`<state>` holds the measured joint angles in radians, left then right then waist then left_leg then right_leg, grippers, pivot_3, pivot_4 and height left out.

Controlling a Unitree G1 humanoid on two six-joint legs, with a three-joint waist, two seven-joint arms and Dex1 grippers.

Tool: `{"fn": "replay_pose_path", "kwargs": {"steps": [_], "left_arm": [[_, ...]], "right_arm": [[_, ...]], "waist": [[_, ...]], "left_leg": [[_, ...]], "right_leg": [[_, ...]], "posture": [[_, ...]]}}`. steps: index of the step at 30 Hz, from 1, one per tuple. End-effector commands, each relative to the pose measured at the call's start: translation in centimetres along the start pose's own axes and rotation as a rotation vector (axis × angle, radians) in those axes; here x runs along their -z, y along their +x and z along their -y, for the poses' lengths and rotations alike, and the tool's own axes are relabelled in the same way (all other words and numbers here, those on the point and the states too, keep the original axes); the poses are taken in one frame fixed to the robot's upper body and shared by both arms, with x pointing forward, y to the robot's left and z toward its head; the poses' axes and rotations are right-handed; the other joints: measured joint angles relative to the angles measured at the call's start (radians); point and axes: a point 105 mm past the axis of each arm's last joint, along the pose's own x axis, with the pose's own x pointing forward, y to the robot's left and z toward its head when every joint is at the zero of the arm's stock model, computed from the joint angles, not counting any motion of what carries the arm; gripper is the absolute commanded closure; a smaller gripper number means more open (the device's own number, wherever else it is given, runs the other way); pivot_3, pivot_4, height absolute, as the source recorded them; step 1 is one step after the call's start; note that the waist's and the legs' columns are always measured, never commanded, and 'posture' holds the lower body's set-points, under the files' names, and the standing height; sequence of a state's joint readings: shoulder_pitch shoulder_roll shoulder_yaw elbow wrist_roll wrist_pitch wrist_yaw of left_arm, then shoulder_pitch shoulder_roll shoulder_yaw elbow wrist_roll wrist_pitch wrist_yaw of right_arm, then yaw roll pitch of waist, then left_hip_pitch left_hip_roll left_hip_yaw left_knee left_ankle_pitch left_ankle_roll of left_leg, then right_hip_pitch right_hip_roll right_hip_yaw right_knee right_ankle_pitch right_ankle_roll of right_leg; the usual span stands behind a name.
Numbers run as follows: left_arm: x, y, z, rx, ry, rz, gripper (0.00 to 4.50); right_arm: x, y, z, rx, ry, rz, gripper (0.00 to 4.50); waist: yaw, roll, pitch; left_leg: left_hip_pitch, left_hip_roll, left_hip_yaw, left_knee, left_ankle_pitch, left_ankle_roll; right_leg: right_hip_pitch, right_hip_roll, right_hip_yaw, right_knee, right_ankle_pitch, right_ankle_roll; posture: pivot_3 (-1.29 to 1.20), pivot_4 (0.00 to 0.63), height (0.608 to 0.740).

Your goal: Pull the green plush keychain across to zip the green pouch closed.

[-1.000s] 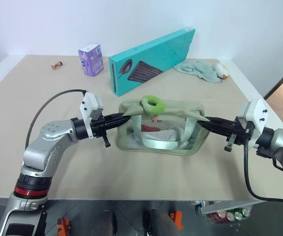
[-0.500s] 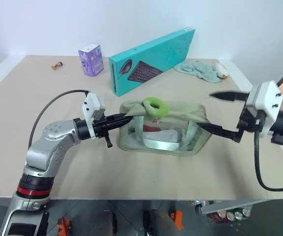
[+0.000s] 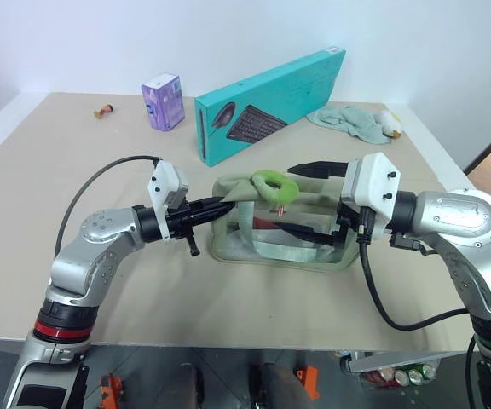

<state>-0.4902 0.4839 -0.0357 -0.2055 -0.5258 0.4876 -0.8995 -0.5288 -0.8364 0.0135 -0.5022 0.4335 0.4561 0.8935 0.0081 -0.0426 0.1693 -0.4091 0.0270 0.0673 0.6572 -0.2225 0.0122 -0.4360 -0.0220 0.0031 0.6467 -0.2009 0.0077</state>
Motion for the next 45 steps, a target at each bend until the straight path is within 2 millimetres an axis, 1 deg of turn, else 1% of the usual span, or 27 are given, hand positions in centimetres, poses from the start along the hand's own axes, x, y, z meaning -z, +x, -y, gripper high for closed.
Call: {"fn": "replay_pose_path", "kwargs": {"steps": [1,5,9,10,11,13,20,28,31,37,42,45], "left_arm": [[-0.6,0.4,0.5,0.014,0.027,0.017,4.50],[-0.6,0.5,0.4,0.012,0.026,0.017,4.50],[-0.5,0.6,0.5,0.013,0.025,0.016,4.50],[-0.5,0.7,0.5,0.013,0.025,0.016,4.50],[-0.4,0.7,0.5,0.013,0.025,0.015,4.50],[-0.4,0.7,0.5,0.013,0.025,0.015,4.50],[-0.2,0.8,0.3,0.002,0.026,0.004,4.50],[-0.1,1.0,0.2,-0.004,0.026,-0.005,4.50],[0.0,1.0,0.2,-0.010,0.027,-0.011,4.50],[0.1,1.0,0.1,-0.015,0.019,-0.019,4.50],[0.2,1.1,0.1,-0.014,0.016,-0.024,4.50],[0.2,1.3,0.0,-0.015,0.017,-0.026,4.50]], "right_arm": [[-0.6,-0.1,0.8,0.023,-0.034,0.024,0.55],[-0.1,-0.2,1.1,0.027,-0.018,0.023,1.85],[0.5,-0.1,0.8,0.016,-0.011,0.017,3.21],[0.5,-0.1,0.8,0.018,-0.011,0.020,3.49],[0.4,0.0,0.8,0.021,-0.010,0.024,3.98],[0.3,0.0,0.9,0.029,-0.009,0.032,4.46],[-0.6,-0.4,1.9,0.097,-0.008,0.074,4.46],[-1.6,-2.2,4.3,0.207,-0.011,0.088,4.46],[-1.4,-3.3,5.0,0.251,-0.012,0.064,4.46],[0.1,-5.8,5.6,0.319,-0.018,-0.026,4.46],[0.0,-6.6,5.9,0.341,-0.031,-0.046,4.46],[0.3,-7.4,6.3,0.364,-0.045,-0.080,4.46]], "waist": [[0.000,0.000,0.000],[0.000,0.000,0.000],[0.000,0.000,0.000],[0.000,0.000,0.000],[0.000,0.000,0.000],[0.000,0.000,0.000],[0.000,0.000,0.000],[0.000,0.000,0.000],[0.000,0.000,0.000],[0.002,0.000,0.000],[0.000,0.000,0.000],[0.000,0.000,0.000]], "left_leg": [[0.000,0.000,0.000,0.000,0.000,0.000],[0.000,0.000,0.000,0.000,0.000,0.000],[0.000,0.000,0.000,0.000,0.000,0.000],[0.000,0.000,0.001,0.000,0.000,0.000],[0.000,0.000,0.000,0.000,0.000,0.000],[0.000,0.000,0.000,0.000,0.000,0.000],[0.000,0.000,0.000,0.000,0.000,0.000],[0.000,0.000,0.000,0.000,0.000,0.000],[0.000,0.000,0.000,0.000,0.000,0.000],[0.000,-0.001,-0.001,0.000,0.000,0.000],[0.001,0.000,0.000,0.000,0.000,0.000],[0.001,0.000,0.000,0.000,0.000,0.000]], "right_leg": [[0.000,0.000,0.000,0.000,0.000,-0.001],[0.000,0.000,0.000,0.000,0.000,-0.001],[0.000,0.000,0.000,0.000,0.001,0.000],[0.000,0.000,0.000,0.000,0.001,0.000],[0.000,0.000,0.000,0.000,0.001,0.000],[0.000,0.000,0.000,0.000,0.000,0.000],[0.000,0.000,0.000,0.000,0.000,0.000],[0.001,0.000,0.000,0.000,0.000,0.000],[0.001,0.000,0.000,0.000,0.000,0.000],[0.001,-0.001,0.000,0.000,0.000,0.000],[0.001,0.000,0.000,0.000,0.000,0.000],[0.001,0.000,0.000,0.000,0.000,-0.001]], "posture": [[0.00,0.150,0.740],[0.00,0.150,0.740],[0.00,0.150,0.740],[0.00,0.150,0.740],[0.00,0.150,0.740],[0.00,0.150,0.740],[0.00,0.150,0.740],[0.00,0.150,0.740],[0.00,0.150,0.740],[0.00,0.150,0.740],[0.00,0.150,0.740],[0.00,0.150,0.740]]}}
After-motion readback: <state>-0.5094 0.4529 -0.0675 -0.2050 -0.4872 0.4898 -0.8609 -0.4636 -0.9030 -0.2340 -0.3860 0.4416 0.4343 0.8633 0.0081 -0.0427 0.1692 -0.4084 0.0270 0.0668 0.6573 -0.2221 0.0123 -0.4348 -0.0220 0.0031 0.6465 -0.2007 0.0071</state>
